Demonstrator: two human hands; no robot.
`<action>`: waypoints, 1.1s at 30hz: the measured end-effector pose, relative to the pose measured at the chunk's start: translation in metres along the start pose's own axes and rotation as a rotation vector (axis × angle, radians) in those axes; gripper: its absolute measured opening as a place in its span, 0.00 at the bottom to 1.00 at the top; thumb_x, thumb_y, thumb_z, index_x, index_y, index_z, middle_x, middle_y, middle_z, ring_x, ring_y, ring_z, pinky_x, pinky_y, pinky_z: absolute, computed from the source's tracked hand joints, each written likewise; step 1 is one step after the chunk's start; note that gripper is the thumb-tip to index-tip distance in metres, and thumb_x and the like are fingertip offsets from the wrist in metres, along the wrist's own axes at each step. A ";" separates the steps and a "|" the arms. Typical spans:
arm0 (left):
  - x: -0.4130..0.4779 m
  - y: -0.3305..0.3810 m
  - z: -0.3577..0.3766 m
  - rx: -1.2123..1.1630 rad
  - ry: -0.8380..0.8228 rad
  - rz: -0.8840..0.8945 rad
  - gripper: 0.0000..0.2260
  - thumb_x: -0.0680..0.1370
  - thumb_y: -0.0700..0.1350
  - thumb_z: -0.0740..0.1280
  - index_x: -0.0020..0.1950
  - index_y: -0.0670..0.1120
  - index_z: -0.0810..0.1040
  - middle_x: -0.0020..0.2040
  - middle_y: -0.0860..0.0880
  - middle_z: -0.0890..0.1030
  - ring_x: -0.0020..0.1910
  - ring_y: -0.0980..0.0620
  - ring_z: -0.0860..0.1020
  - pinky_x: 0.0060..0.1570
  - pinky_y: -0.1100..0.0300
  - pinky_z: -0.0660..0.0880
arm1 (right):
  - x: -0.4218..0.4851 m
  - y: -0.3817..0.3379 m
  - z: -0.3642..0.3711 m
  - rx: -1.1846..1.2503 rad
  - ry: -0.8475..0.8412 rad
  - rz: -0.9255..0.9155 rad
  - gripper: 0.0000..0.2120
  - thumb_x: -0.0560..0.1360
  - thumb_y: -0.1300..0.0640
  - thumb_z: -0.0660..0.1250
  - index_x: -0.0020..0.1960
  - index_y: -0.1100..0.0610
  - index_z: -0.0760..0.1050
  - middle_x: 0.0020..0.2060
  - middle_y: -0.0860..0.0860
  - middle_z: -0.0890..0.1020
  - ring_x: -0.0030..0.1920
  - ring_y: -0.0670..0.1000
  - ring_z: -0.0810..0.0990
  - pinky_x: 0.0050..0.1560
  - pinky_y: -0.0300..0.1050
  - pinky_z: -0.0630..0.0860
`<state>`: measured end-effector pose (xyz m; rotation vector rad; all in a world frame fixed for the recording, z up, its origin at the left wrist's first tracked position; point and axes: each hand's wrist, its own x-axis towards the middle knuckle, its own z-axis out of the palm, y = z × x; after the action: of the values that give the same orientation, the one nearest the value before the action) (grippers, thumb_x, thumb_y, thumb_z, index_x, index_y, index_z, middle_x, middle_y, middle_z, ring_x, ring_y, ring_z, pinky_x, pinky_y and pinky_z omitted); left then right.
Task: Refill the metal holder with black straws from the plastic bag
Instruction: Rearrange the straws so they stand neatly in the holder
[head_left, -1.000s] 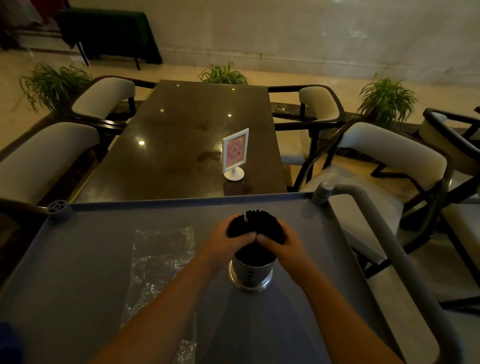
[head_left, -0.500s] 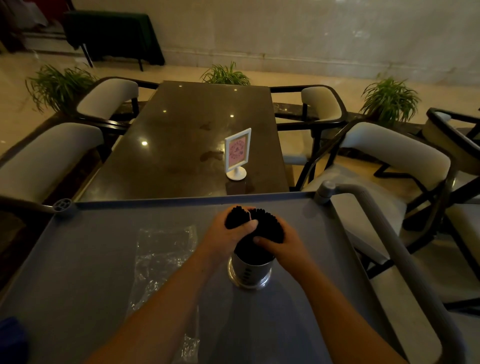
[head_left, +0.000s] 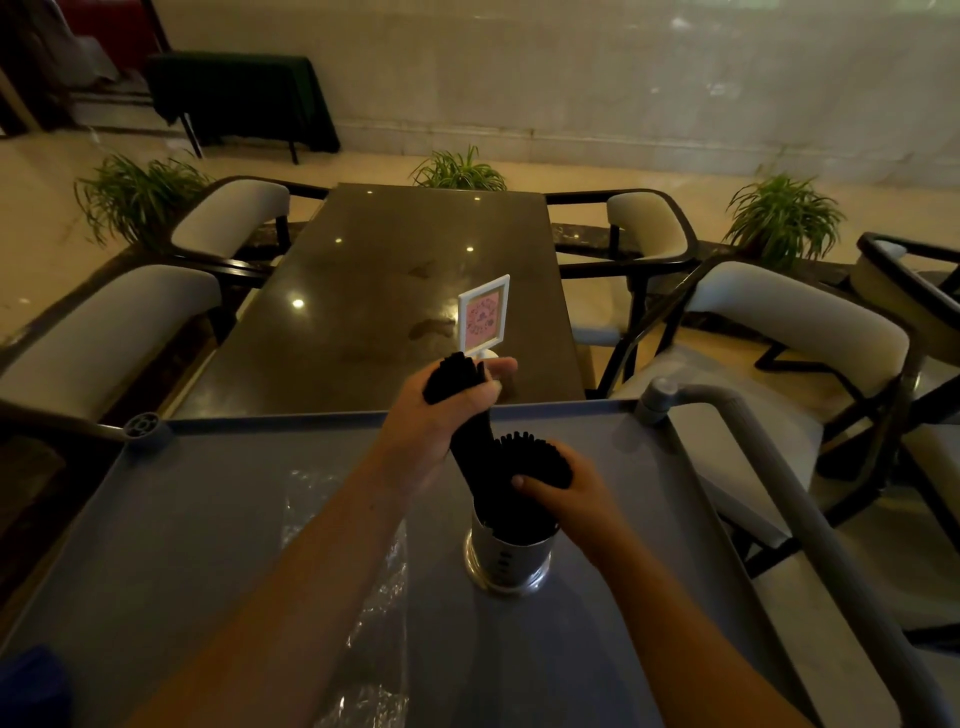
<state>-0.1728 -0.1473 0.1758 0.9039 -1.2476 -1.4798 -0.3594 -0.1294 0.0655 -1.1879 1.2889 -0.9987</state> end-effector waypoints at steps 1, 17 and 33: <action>0.000 0.005 0.000 -0.004 -0.003 0.019 0.08 0.75 0.42 0.68 0.50 0.50 0.84 0.64 0.44 0.81 0.68 0.46 0.74 0.65 0.47 0.72 | -0.001 -0.001 0.001 -0.004 0.001 0.002 0.15 0.71 0.60 0.74 0.55 0.48 0.77 0.50 0.50 0.84 0.50 0.45 0.84 0.45 0.39 0.80; 0.003 0.067 -0.015 -0.431 0.015 0.257 0.05 0.78 0.40 0.63 0.44 0.48 0.76 0.51 0.46 0.85 0.57 0.47 0.82 0.55 0.47 0.79 | -0.058 -0.031 -0.011 -0.112 0.392 -0.135 0.22 0.75 0.54 0.69 0.67 0.47 0.69 0.62 0.46 0.76 0.62 0.44 0.75 0.65 0.48 0.71; -0.039 0.033 0.027 -0.935 0.108 0.035 0.07 0.75 0.43 0.67 0.49 0.42 0.84 0.48 0.45 0.85 0.54 0.47 0.83 0.62 0.45 0.75 | -0.066 -0.132 0.063 1.162 0.052 -0.004 0.28 0.71 0.43 0.69 0.64 0.60 0.75 0.59 0.60 0.82 0.63 0.60 0.78 0.65 0.57 0.72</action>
<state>-0.1817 -0.1029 0.2122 0.3120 -0.3747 -1.7014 -0.2891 -0.0792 0.2005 -0.2555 0.5202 -1.4674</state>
